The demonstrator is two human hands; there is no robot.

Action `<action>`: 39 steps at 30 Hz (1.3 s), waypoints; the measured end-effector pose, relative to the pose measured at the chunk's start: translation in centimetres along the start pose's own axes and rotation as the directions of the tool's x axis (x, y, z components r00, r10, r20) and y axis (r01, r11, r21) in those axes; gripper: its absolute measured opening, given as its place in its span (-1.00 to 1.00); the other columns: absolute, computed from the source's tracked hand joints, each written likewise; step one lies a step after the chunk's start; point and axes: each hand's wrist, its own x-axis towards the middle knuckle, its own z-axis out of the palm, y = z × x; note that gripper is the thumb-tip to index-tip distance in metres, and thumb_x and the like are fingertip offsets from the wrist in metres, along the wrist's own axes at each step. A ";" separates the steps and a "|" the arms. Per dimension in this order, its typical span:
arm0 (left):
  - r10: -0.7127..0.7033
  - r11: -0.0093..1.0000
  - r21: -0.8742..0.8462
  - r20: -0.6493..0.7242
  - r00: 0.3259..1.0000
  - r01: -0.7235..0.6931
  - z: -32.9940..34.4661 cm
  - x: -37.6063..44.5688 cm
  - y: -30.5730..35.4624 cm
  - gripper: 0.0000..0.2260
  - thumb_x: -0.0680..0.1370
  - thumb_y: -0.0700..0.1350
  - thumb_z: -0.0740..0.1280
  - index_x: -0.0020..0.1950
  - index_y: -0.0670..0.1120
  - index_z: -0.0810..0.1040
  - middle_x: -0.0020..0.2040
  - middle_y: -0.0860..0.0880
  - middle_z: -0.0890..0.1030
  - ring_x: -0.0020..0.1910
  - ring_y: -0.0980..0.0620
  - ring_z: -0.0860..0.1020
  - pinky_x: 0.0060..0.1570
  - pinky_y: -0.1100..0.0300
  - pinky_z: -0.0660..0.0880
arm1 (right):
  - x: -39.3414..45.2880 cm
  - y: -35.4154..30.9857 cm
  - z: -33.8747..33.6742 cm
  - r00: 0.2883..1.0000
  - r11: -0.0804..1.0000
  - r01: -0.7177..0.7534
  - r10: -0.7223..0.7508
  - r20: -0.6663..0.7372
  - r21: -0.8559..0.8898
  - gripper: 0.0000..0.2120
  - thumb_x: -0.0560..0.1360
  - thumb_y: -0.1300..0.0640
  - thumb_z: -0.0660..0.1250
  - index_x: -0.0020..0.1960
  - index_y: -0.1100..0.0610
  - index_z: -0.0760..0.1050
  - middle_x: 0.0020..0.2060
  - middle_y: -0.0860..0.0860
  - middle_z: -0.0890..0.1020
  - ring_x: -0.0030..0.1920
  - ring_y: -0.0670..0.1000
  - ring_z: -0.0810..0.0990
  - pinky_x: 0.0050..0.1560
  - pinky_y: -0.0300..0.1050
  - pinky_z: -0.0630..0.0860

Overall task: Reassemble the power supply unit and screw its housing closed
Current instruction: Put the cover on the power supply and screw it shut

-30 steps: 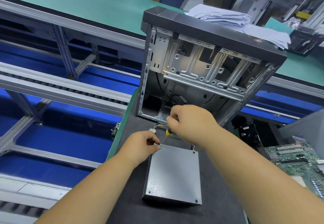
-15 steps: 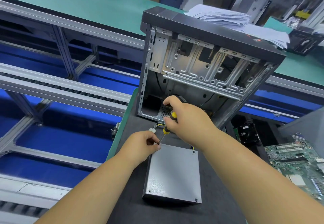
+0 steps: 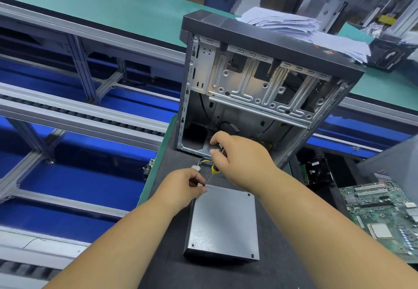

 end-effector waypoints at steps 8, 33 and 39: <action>0.000 1.000 0.020 -0.003 1.000 0.000 0.0 -0.1 0.0 -0.88 0.44 0.02 0.52 -0.14 0.15 0.59 -0.21 0.13 0.60 -0.22 0.19 0.56 -0.30 0.39 0.36 | 0.6 -0.2 -1.1 0.997 0.997 0.061 -0.063 0.036 0.050 -0.82 0.56 -0.05 0.32 -0.04 0.01 0.36 -0.28 -0.09 0.46 -0.24 0.01 0.45 -0.33 -0.10 0.34; 0.005 0.999 0.034 -0.022 1.000 -0.004 0.2 0.0 -0.1 -0.85 0.42 0.02 0.52 -0.21 0.19 0.57 -0.23 0.15 0.60 -0.27 0.26 0.55 -0.35 0.46 0.34 | 1.4 -0.2 -1.3 0.977 0.931 -0.166 0.201 0.077 -0.327 -0.51 0.61 -0.25 0.00 -0.24 0.10 0.38 -0.33 -0.03 0.49 -0.33 0.05 0.45 -0.38 -0.15 0.24; -0.018 0.999 0.026 -0.018 1.000 0.019 0.3 0.0 0.0 -0.85 0.43 0.04 0.52 -0.21 0.21 0.56 -0.22 0.14 0.61 -0.23 0.21 0.57 -0.31 0.37 0.38 | 0.8 -0.7 -1.4 0.996 0.997 0.057 -0.053 0.074 -0.060 -0.84 0.60 -0.03 0.20 -0.05 0.04 0.31 -0.34 -0.06 0.43 -0.30 0.05 0.43 -0.41 -0.10 0.20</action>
